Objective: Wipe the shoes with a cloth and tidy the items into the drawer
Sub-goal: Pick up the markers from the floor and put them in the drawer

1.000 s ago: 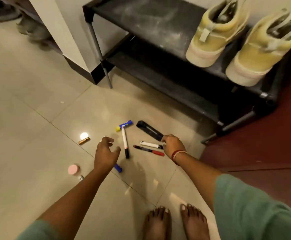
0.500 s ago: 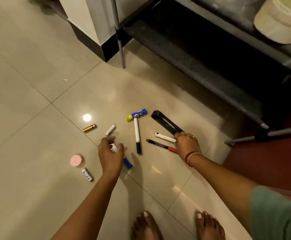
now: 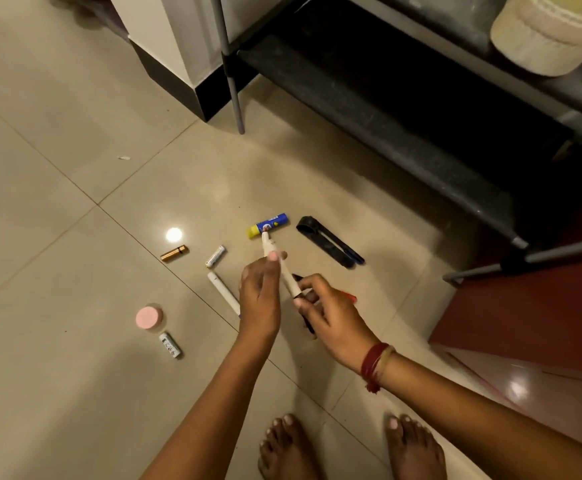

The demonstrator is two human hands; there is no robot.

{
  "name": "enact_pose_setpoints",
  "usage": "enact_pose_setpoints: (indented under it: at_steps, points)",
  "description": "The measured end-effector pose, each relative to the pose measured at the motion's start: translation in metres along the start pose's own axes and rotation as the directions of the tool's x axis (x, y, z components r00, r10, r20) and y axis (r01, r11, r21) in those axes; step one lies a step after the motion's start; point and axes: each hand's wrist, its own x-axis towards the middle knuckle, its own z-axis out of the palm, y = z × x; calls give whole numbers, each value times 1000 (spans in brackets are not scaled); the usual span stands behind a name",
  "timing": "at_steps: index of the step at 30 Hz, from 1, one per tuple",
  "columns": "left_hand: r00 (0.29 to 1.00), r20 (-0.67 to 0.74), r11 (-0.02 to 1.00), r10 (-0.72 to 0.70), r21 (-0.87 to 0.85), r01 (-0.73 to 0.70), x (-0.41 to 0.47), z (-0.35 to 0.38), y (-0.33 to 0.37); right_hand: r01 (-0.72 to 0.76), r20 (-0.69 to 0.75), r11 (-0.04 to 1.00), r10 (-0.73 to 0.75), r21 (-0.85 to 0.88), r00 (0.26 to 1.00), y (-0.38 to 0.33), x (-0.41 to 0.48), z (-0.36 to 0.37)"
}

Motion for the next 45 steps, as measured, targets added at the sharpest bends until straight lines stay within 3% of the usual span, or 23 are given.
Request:
enact_pose_setpoints:
  at_steps: [2,5,7,10,12,14,16,17,20,22,24,29,34,37,40,45]
  points:
    - [999,-7,999,-33,-5,33,-2,2,1,37,26,998,-36,-54,999,4,0,7]
    - [978,-100,976,-182,-141,167,1,-5,2,49,-54,988,-57,-144,997,16,9,2]
    - [963,-146,954,-228,-231,191,7,-13,-2,-4,-131,943,-42,-334,990,36,23,-9]
    - [947,-187,941,-262,-266,208,10,-22,-10,-153,-140,716,78,-681,987,72,44,-22]
    - [934,-200,933,-294,-272,236,9,-24,-14,-150,-100,585,117,-797,988,89,51,-23]
    - [925,-189,922,-331,-275,274,9,-25,-17,-113,-71,530,98,-841,993,98,54,-23]
    - [919,-167,909,-357,-288,300,11,-26,-20,-121,-85,557,89,-821,992,100,55,-23]
    - [915,-158,900,-372,-302,314,12,-27,-20,-153,-116,629,100,-762,988,97,56,-22]
    - [891,-119,864,-437,-332,379,16,-27,-19,-234,-179,929,188,-287,966,64,52,-10]
    - [892,-102,865,-441,-314,391,16,-26,-17,-200,-118,979,203,36,972,34,43,8]
    - [920,-89,899,-381,-270,346,16,-24,-17,-154,-42,977,161,145,986,10,31,28]
    - [917,-197,926,-347,-229,301,24,-25,-19,-104,22,993,102,60,995,-2,22,53]
    - [895,-159,843,-417,-435,316,30,-38,-23,-93,18,996,93,13,996,4,33,50]
    - [894,-149,844,-424,-424,329,33,-49,-28,-170,-17,960,170,-223,985,15,69,35]
    - [902,-168,883,-399,-336,328,34,-57,-31,-221,-21,852,240,-474,971,25,103,35]
    - [911,-180,893,-372,-338,298,36,-67,-32,-280,-84,834,273,-475,958,36,120,59]
